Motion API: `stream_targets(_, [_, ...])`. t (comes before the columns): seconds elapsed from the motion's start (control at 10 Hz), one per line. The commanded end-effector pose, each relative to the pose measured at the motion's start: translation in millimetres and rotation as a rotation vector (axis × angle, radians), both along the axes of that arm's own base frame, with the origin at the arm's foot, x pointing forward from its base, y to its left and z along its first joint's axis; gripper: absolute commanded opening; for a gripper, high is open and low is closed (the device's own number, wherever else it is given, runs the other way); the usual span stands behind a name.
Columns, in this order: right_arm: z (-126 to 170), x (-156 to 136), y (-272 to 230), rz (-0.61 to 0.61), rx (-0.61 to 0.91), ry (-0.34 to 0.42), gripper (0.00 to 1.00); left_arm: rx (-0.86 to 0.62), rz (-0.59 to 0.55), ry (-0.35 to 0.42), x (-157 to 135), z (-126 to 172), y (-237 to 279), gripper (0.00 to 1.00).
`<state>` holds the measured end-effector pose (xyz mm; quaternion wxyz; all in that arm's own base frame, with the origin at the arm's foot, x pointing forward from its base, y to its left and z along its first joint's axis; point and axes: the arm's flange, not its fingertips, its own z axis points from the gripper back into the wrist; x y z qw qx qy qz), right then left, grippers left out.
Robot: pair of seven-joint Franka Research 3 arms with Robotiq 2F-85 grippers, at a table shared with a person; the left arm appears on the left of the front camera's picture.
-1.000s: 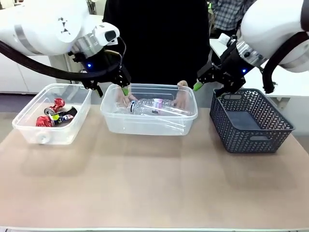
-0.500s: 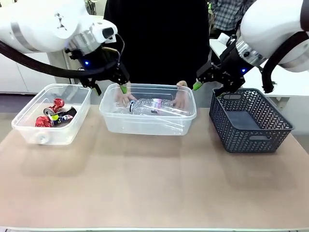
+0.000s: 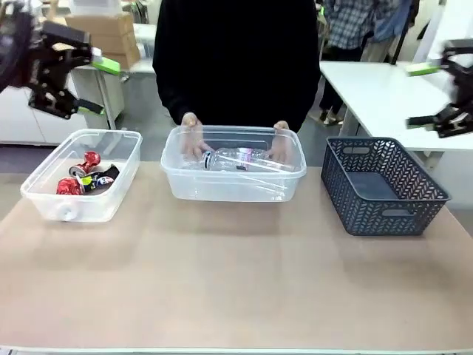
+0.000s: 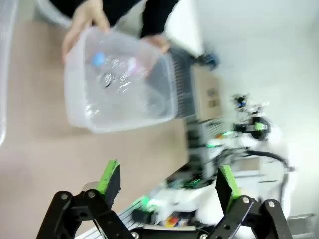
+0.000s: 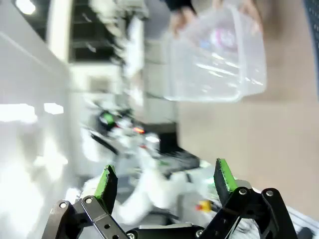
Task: Sort the waste into each basket.
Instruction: Release the Organizing box you were holding.
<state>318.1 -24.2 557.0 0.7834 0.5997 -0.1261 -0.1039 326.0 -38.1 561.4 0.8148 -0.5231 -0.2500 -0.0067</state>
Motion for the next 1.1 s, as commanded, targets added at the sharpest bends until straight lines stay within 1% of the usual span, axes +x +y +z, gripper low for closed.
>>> stream_targets(0.0, [-34, 11, -27, -0.266, 0.283, 0.011, 1.0, -0.263, 0.071, -0.215, -22, -38, 14, 1.0])
stream_targets(0.1, [0, 0, 0, 0.0, 0.0, 0.0, 1.0, -0.261, 0.134, -0.18, -23, -49, 18, 1.0])
stream_targets(0.2, [0, 0, 0, 0.0, 0.0, 0.0, 1.0, -0.14, 0.066, -0.08, -4, 1, 25, 1.0])
stream_targets(1.0, [0, 0, 0, 0.0, 0.0, 0.0, 1.0, -0.14, 0.066, -0.08, -4, 1, 25, 1.0])
